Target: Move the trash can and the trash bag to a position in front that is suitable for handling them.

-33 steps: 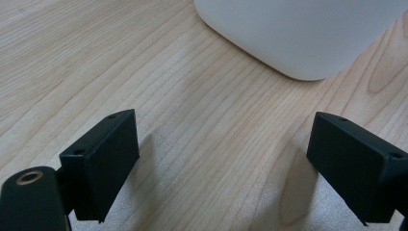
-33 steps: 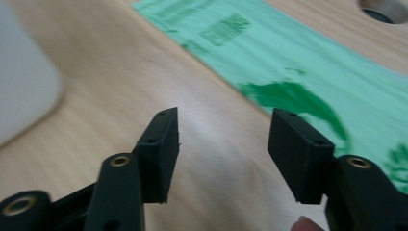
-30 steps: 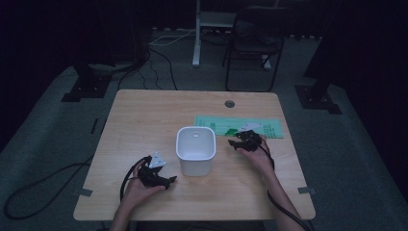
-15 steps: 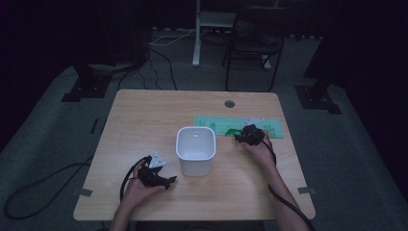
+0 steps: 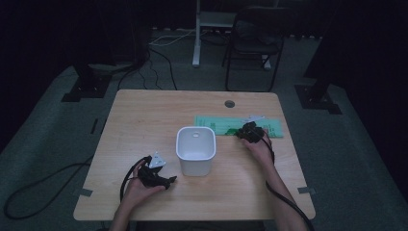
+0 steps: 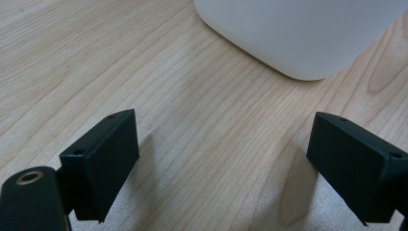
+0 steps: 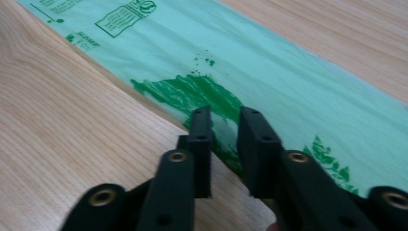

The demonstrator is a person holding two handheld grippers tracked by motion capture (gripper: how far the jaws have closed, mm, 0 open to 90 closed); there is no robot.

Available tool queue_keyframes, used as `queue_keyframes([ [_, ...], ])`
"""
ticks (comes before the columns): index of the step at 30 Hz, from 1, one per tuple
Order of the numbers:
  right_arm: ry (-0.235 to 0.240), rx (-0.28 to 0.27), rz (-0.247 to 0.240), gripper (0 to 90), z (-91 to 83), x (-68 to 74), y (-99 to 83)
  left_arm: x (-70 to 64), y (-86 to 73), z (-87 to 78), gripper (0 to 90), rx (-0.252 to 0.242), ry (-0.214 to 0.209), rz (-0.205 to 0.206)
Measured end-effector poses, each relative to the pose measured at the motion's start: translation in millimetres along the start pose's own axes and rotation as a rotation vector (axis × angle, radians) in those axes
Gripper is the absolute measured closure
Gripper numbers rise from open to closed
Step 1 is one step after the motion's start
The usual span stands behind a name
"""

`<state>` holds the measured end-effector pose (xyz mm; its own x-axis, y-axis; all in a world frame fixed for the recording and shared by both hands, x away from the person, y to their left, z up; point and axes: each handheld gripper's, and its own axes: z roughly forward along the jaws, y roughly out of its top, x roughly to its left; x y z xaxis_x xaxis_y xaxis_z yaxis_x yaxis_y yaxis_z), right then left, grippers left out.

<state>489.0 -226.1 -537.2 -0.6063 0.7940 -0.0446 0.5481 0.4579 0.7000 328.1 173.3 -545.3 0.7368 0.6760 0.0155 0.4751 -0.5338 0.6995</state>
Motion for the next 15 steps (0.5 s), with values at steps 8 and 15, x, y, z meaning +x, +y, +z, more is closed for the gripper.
queue_keyframes([
  [8, 0.014, 0.008, 0.009, 90.0, -4.5, 1.0, -3.7, 0.0, 0.0, 0.0, 11.5, 0.0, 0.0, 0.0],
  [15, 0.034, 0.017, -0.027, 90.0, -23.3, 7.4, -20.2, 0.0, 0.0, 0.0, 11.5, 0.0, 0.0, 0.0],
])
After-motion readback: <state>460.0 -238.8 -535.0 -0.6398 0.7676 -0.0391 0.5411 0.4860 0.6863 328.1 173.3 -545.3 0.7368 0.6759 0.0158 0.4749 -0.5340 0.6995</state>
